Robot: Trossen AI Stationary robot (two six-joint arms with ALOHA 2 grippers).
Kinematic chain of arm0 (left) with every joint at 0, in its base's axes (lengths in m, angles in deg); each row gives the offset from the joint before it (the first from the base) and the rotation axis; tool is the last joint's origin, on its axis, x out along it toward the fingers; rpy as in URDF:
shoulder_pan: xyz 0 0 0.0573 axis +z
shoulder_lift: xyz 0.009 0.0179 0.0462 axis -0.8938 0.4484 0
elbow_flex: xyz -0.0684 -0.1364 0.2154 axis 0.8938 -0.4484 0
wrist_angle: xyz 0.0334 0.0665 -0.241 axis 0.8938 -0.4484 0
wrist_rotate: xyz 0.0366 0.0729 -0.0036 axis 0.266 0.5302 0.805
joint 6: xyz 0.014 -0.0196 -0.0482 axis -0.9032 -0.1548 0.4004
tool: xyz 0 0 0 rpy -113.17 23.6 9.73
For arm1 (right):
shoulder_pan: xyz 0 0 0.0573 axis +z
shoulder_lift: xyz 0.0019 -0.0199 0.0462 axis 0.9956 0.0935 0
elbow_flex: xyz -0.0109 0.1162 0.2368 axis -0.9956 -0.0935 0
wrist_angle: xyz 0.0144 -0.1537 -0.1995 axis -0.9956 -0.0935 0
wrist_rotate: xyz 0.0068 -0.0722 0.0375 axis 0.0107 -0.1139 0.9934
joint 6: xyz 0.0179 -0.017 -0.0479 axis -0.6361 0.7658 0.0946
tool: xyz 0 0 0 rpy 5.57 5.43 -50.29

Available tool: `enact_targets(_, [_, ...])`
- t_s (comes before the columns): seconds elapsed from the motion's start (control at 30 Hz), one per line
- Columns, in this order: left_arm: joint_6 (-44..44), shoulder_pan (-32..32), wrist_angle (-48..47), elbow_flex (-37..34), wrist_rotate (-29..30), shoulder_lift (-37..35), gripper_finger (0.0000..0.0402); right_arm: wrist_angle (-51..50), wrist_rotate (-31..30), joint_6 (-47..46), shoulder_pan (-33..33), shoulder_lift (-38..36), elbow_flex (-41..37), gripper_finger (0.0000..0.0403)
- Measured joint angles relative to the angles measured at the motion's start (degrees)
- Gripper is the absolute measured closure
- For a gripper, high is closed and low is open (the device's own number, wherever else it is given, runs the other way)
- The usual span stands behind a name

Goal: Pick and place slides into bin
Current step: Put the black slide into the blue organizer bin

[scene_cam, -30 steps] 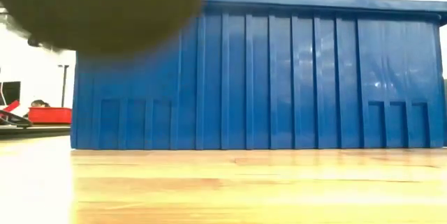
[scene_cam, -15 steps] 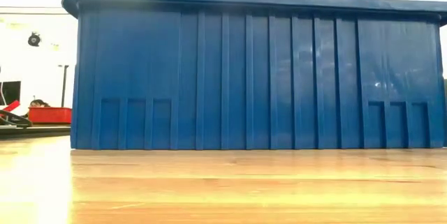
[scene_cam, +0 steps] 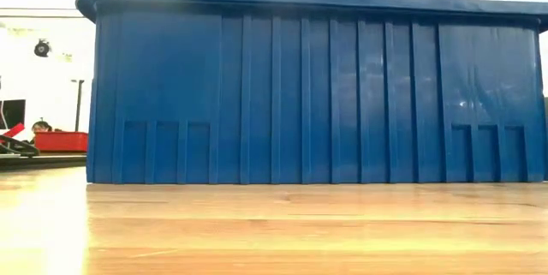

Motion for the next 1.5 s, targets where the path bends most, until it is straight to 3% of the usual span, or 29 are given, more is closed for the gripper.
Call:
enact_targets(0.2, [0.0, 0.0, 1.3, 0.0, 2.2, 3.2, 0.0381, 20.0, 10.7, 14.1, -11.6, -13.8, -21.9, 0.0394])
enact_targets(0.37, [0.0, 0.0, 2.6, 0.0, 3.1, 6.3, 0.0381, 33.9, 21.0, 25.3, -21.7, -20.8, -39.5, 0.0394])
enact_targets(0.57, [0.0, 0.0, 4.5, 0.0, 4.8, 8.5, 0.0381, 46.6, 31.4, 36.4, -33.9, -22.7, -56.2, 0.0394])
enact_targets(0.73, [0.0, 0.0, 6.5, 0.0, 5.9, 8.6, 0.0381, 57.2, 33.1, 46.3, -41.3, -22.0, -65.7, 0.0394])
enact_targets(1.1, [-0.1, 0.0, 9.9, 0.0, 10.6, 8.3, 0.0382, 73.4, 41.4, 49.4, -48.9, -14.6, -73.0, 0.0394])
enact_targets(1.5, [0.0, 0.0, 9.8, 0.0, 10.7, 8.2, 0.0381, 76.0, 42.5, 49.5, -53.3, -4.3, -72.5, 0.0373])
